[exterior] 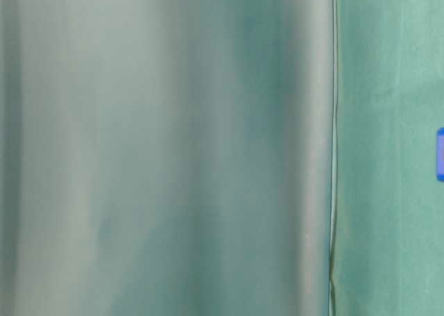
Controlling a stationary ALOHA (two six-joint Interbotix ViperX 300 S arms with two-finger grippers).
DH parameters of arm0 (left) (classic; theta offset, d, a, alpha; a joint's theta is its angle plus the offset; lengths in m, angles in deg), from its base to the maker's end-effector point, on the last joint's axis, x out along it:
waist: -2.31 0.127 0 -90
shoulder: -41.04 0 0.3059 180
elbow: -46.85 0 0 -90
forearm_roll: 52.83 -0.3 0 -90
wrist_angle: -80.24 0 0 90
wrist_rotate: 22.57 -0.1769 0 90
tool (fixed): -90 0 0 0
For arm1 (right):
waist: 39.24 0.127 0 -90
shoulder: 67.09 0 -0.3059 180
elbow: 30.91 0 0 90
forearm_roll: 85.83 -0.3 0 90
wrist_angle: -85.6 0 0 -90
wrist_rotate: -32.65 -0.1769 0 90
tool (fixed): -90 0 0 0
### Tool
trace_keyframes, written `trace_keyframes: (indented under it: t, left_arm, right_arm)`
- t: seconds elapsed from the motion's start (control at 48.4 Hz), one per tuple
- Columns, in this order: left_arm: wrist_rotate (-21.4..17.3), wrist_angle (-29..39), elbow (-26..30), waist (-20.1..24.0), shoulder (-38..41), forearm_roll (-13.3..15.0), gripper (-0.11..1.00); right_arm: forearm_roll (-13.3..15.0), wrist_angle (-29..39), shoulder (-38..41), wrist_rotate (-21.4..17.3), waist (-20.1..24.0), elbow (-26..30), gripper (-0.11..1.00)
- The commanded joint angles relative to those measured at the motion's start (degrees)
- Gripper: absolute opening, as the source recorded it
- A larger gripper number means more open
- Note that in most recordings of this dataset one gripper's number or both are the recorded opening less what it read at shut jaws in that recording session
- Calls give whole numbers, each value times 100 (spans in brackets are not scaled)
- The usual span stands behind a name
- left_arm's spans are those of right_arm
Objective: Handover the blue block to the right arm after grasping it with the left arm, then place it in the designated position.
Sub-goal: 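Move the open left gripper toward the blue cube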
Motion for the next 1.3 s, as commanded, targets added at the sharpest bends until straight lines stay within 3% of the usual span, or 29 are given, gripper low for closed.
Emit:
trace_keyframes:
  t: [0.0,0.083,0.145,0.331,0.434,0.496,0.827,1.282]
  left_arm:
    - [-9,9,185,-9,53,0,3]
    - [0,26,202,-9,62,0,14]
    - [0,26,202,-9,62,-9,28]
    - [0,26,211,-9,62,0,81]
    - [0,26,220,-9,62,-9,98]
    - [0,26,229,-9,62,-9,100]
    - [9,26,334,-9,176,0,100]
    - [-26,-158,1433,0,1767,-18,100]
  right_arm:
    - [-18,-26,44,-18,0,149,0]
    - [-18,-26,26,-26,0,149,1]
    - [-26,-35,26,-26,0,158,8]
    - [-88,-44,44,-79,0,149,61]
    - [-88,-26,53,-88,0,149,86]
    - [-88,-35,53,-88,0,158,93]
    - [-88,-62,53,-88,-9,167,93]
    - [-79,-132,62,-88,-35,167,93]
